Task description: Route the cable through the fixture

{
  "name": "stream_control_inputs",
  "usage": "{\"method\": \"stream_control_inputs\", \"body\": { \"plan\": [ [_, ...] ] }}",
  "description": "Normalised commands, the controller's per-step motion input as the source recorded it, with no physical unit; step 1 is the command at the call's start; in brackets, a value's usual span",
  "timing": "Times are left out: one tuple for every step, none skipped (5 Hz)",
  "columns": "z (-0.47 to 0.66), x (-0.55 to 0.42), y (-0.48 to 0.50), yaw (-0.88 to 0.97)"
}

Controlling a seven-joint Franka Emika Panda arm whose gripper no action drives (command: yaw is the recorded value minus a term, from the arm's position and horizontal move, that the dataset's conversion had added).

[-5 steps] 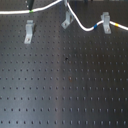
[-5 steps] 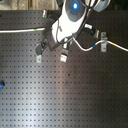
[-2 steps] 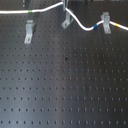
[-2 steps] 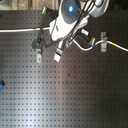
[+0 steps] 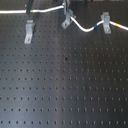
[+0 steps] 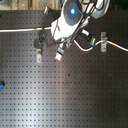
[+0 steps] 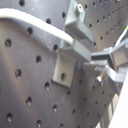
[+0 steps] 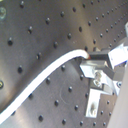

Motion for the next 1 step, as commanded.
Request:
{"method": "stream_control_inputs", "body": {
  "plan": [
    [0.00, 0.016, 0.006, 0.00]
  ]
}}
